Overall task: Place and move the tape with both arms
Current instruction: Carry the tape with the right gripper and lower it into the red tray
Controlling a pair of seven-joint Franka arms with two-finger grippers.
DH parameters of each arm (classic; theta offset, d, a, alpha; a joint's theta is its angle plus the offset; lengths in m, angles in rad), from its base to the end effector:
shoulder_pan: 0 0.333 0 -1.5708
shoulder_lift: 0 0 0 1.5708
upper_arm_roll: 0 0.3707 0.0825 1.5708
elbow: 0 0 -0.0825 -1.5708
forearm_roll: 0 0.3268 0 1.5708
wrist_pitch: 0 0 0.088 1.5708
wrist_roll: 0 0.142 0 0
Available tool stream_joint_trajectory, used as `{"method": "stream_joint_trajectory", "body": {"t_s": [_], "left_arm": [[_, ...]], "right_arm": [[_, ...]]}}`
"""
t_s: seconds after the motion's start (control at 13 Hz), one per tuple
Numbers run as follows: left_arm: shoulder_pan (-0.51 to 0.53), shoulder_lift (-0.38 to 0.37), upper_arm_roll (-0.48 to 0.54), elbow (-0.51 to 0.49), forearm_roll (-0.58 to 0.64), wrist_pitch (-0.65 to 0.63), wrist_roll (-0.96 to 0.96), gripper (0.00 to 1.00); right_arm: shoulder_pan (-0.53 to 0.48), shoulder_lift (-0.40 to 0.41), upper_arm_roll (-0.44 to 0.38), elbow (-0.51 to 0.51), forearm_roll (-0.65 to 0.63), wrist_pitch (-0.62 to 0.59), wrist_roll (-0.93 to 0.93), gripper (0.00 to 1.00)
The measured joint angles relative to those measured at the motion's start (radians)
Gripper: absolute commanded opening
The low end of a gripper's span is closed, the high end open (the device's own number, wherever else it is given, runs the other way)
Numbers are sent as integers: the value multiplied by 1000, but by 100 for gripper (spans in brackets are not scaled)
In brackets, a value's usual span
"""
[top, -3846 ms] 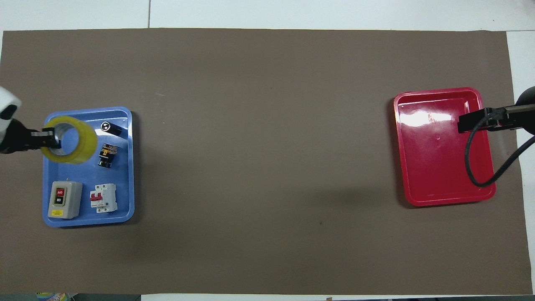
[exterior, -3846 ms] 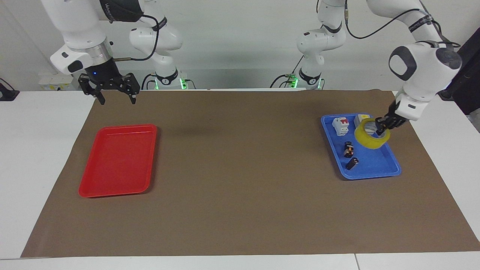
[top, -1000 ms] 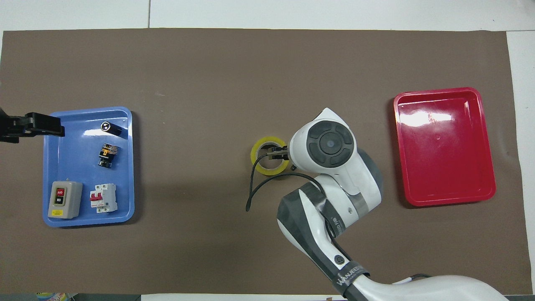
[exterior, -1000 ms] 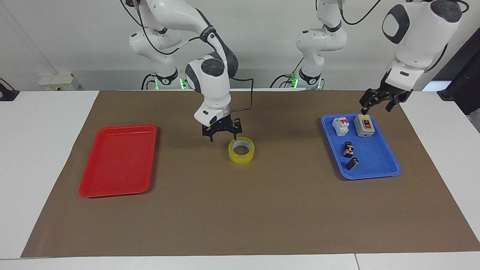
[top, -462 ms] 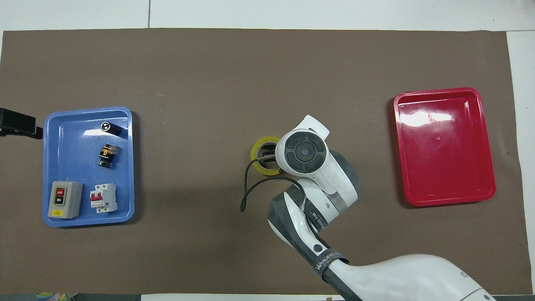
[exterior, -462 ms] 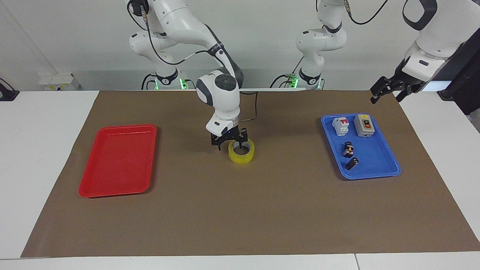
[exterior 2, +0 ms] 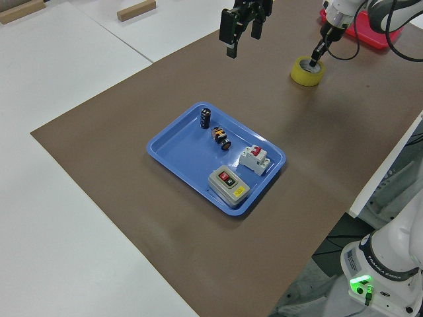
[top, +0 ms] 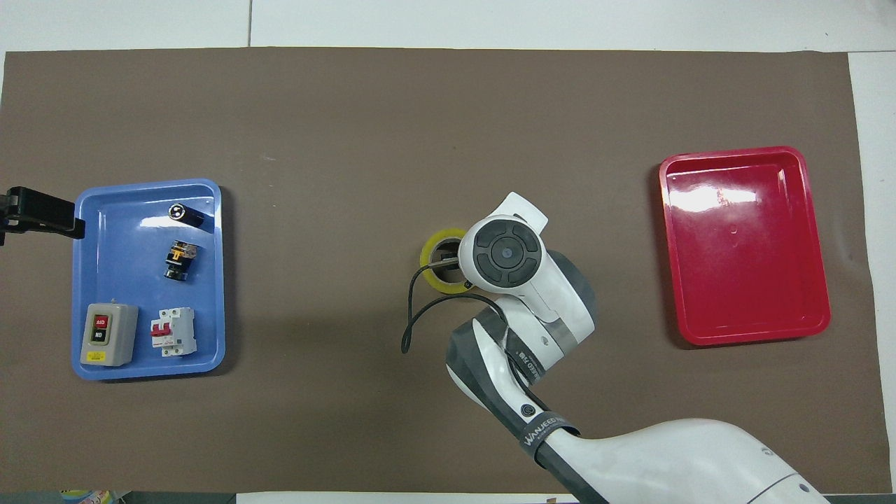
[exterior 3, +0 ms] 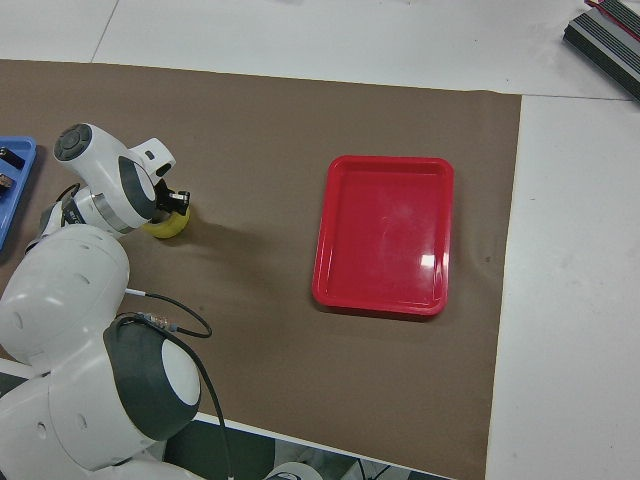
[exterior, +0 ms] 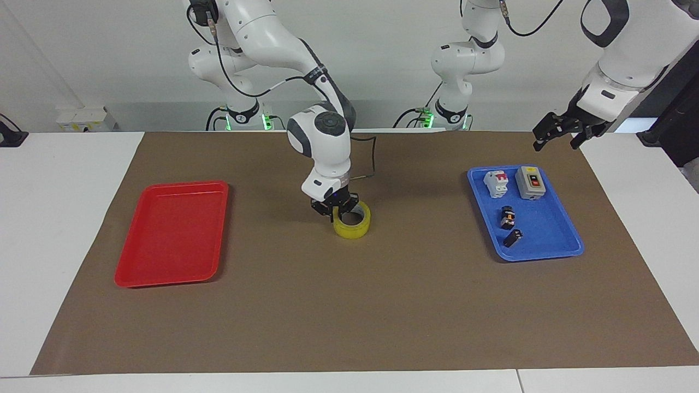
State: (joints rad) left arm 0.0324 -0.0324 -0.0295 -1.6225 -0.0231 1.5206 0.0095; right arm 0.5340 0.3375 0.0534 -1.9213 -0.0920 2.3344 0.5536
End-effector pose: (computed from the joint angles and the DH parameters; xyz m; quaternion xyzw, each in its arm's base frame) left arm 0.4767 -0.0023 0.6346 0.9993 -0.0035 -0.0347 0.0113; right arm 0.5063 0.3294 0.3771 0.9979 0.0455 0.0460 0.0009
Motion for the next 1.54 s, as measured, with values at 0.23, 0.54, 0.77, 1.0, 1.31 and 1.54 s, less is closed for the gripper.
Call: {"method": "stream_joint_trajectory", "body": {"t_s": [0.23, 0.54, 0.77, 1.0, 1.31, 1.54], "left_arm": [[2, 0, 2, 0, 0, 0, 0, 100], [2, 0, 2, 0, 0, 0, 0, 100], [2, 0, 2, 0, 0, 0, 0, 100], [2, 0, 2, 0, 0, 0, 0, 100], [2, 0, 2, 0, 0, 0, 0, 100], [2, 0, 2, 0, 0, 0, 0, 100]], "right_arm": [[-36, -18, -12, 134, -8, -193, -63, 0], [-299, -170, -21, 146, -8, -386, -420, 0], [-504, -216, -24, 76, -6, -370, -677, 0], [-682, -218, -25, -56, 5, -149, -886, 0], [-768, -233, -23, -175, 7, -73, -915, 0], [-814, -248, -23, -229, 52, -34, -921, 0]]}}
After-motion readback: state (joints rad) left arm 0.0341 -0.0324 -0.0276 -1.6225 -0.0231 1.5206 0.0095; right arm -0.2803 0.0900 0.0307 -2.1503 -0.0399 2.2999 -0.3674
